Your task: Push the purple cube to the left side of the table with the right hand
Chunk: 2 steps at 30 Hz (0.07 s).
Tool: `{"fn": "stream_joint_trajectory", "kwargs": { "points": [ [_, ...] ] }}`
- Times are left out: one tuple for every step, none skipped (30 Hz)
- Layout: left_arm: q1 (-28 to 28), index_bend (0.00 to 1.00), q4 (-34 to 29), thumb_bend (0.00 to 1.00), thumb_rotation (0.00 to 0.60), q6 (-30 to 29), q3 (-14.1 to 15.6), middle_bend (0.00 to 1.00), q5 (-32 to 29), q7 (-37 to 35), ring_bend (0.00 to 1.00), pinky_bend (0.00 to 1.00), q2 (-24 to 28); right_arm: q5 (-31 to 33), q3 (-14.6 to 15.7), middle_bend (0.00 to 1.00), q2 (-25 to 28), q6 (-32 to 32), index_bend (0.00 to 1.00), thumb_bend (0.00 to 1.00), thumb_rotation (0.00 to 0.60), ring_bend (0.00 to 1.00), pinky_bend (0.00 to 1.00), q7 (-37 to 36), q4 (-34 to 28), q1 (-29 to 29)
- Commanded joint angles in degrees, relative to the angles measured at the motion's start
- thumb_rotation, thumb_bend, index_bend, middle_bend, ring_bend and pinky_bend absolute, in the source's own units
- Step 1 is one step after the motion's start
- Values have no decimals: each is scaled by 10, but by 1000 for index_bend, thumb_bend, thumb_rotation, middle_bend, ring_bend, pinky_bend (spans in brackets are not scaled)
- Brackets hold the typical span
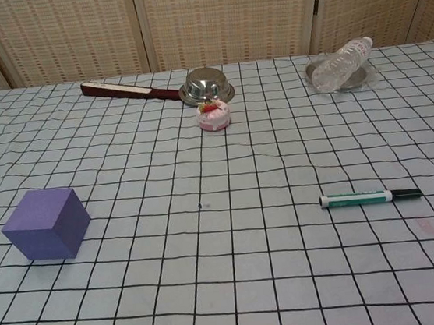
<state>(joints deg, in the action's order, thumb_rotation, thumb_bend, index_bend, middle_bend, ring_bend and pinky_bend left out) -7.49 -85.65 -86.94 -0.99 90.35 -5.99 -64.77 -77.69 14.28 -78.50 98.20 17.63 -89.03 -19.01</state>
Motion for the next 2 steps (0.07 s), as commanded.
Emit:
{"fn": "stream_joint_trajectory", "kwargs": {
  "points": [
    [6, 0, 22, 410, 600, -29, -6, 0, 19, 5, 0, 136, -21, -29, -4, 0, 27, 8, 0, 135, 600, 0, 22, -26, 14, 26],
    [6, 0, 25, 409, 600, -32, -7, 0, 20, 8, 0, 133, -24, -33, -9, 0, 30, 10, 0, 135, 600, 0, 21, -29, 12, 30]
  ]
}}
